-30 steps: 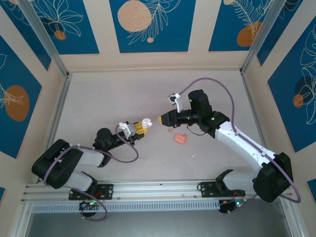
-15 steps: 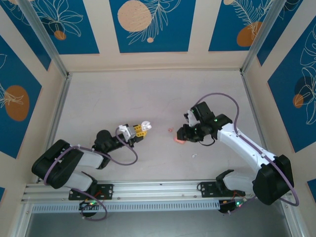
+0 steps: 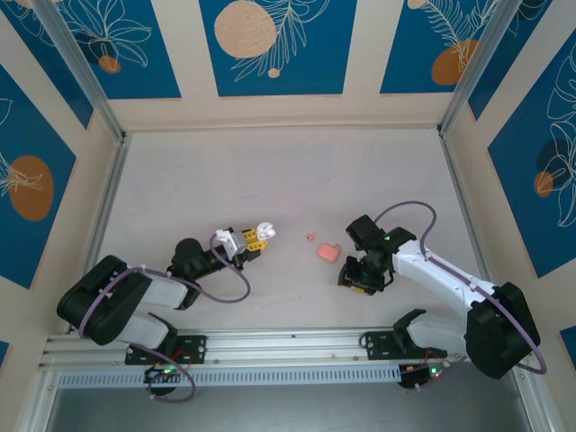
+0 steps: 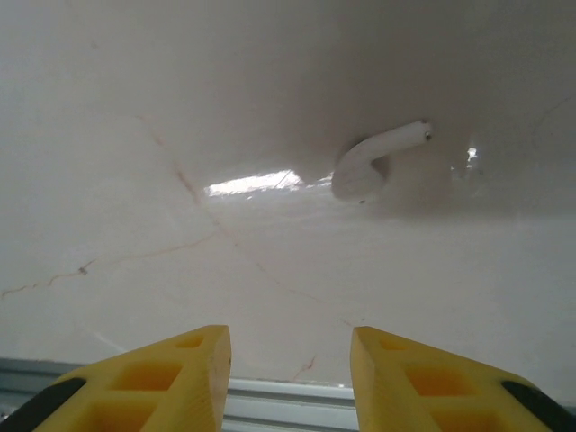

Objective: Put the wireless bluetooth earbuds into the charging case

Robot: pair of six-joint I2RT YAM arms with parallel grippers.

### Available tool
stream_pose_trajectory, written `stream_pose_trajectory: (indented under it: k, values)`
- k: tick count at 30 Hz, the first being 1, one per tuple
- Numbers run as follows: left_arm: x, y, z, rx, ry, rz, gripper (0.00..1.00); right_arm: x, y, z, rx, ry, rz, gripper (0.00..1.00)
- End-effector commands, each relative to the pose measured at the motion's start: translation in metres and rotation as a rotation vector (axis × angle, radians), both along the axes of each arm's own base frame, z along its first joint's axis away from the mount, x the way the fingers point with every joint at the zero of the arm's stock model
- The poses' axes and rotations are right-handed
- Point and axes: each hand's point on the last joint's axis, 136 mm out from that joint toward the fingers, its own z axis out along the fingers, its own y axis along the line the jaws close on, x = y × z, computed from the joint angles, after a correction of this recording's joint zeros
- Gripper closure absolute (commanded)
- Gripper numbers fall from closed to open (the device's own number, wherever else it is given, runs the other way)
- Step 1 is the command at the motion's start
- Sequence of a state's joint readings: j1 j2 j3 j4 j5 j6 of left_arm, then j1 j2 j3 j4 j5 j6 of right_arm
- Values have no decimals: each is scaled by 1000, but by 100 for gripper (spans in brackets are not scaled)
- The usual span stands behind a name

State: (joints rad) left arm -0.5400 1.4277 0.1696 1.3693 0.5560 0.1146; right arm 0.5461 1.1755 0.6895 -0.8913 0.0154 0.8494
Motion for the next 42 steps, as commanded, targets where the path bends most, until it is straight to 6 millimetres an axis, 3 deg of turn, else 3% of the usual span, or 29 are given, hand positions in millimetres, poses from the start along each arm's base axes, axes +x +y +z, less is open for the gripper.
stream_pose_trajectory:
  k: [1, 19, 26, 37, 42]
  values:
    - [-6, -2, 9, -14, -49, -13, 86, 1, -3, -12, -32, 22, -37, 60]
    - [-5, -2, 12, -12, -54, -12, 86, 15, 2, -38, -37, 47, -18, 60]
    - [-6, -1, 11, 2, -54, -8, 86, 30, 4, -39, -32, 14, -2, 61]
    - [-7, 2, 12, 31, -59, 6, 86, 67, 18, -18, 26, -112, 42, 55]
    - [-8, 3, 12, 40, -60, 10, 86, 74, 12, -3, 38, -152, 41, 54]
